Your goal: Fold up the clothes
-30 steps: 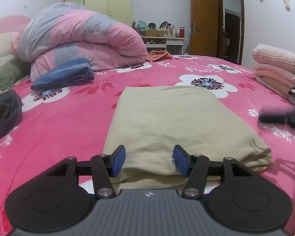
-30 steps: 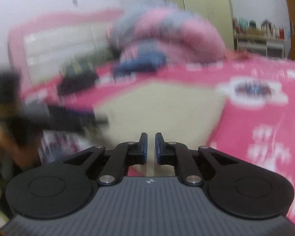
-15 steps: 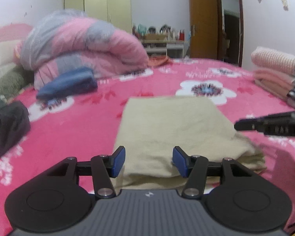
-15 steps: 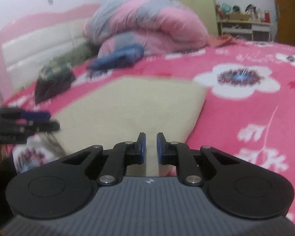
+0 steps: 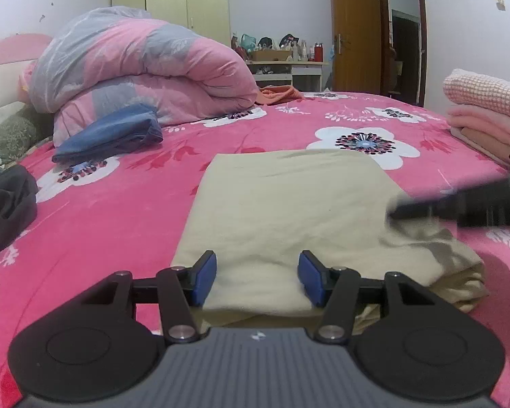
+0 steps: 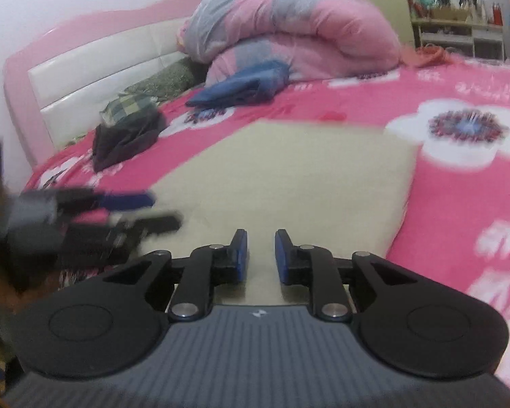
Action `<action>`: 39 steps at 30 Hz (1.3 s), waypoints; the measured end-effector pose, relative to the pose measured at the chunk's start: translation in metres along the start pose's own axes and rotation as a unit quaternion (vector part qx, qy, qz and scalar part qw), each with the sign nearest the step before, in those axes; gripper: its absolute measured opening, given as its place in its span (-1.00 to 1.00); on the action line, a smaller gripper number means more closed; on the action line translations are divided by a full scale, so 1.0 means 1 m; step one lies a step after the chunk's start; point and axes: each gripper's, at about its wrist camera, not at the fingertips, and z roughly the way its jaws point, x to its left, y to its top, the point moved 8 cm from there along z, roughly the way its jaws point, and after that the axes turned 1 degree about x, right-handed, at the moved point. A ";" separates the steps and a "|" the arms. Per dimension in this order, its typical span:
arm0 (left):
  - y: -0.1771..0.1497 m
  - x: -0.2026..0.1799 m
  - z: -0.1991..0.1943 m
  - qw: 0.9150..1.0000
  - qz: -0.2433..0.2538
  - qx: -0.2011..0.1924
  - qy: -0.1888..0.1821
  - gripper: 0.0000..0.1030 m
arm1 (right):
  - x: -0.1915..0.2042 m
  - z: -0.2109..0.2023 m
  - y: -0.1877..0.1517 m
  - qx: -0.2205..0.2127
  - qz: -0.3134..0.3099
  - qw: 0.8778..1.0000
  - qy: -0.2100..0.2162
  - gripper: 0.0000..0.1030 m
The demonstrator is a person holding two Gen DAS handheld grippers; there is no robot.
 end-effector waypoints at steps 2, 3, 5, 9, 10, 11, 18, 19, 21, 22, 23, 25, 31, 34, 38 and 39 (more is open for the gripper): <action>-0.002 0.001 0.000 1.000 -0.006 -0.003 0.000 0.08 | -0.009 -0.004 0.023 -0.028 -0.014 0.999 -0.021 -0.56; -0.002 0.001 0.000 1.000 -0.007 -0.005 0.001 0.09 | -0.015 -0.001 0.031 -0.037 -0.016 0.999 -0.031 -0.52; -0.002 0.002 0.000 1.000 -0.010 -0.008 0.002 0.10 | -0.029 0.016 0.032 -0.035 -0.008 0.998 -0.049 -0.32; -0.004 0.004 0.000 1.000 -0.020 -0.009 -0.001 0.14 | -0.043 0.059 0.001 0.020 -0.009 0.998 -0.059 -0.23; -0.004 0.005 0.000 1.000 -0.023 -0.009 -0.003 0.14 | -0.042 0.057 0.008 0.029 -0.009 0.998 -0.057 -0.21; -0.004 0.005 0.000 1.000 -0.026 -0.010 -0.005 0.15 | -0.041 0.056 0.015 0.038 -0.010 0.998 -0.055 -0.21; -0.008 0.006 -0.001 0.999 -0.033 -0.020 -0.005 0.16 | -0.062 0.062 0.063 -0.008 -0.011 0.997 -0.078 -0.20; -0.008 0.006 -0.001 0.999 -0.035 -0.021 -0.006 0.16 | -0.071 0.078 0.050 0.015 -0.010 0.996 -0.085 -0.18; -0.008 0.007 0.000 0.999 -0.038 -0.023 -0.007 0.17 | -0.083 0.097 0.032 0.027 0.004 0.997 -0.076 -0.17; -0.008 0.007 -0.001 0.999 -0.039 -0.023 -0.009 0.17 | -0.085 0.101 0.029 0.025 0.010 0.997 -0.069 -0.17; -0.009 0.008 -0.001 0.999 -0.042 -0.025 -0.011 0.17 | -0.083 0.098 0.038 0.026 0.006 0.997 -0.069 -0.17; -0.010 0.009 -0.001 0.998 -0.047 -0.028 -0.016 0.17 | -0.077 0.091 0.057 0.030 -0.001 0.997 -0.070 -0.18; -0.013 0.012 -0.002 0.997 -0.058 -0.044 -0.017 0.17 | -0.044 0.102 0.100 0.020 -0.032 0.999 -0.026 -0.17; -0.013 0.013 -0.001 0.997 -0.062 -0.048 -0.024 0.18 | -0.043 0.147 0.076 0.081 -0.042 0.995 -0.028 -0.10; -0.015 0.018 -0.003 0.995 -0.074 -0.056 -0.038 0.18 | -0.070 0.160 0.069 0.109 0.060 0.992 -0.006 -0.07; -0.016 0.019 -0.003 0.995 -0.074 -0.059 -0.040 0.18 | -0.071 0.157 0.077 0.112 0.064 0.992 -0.013 -0.07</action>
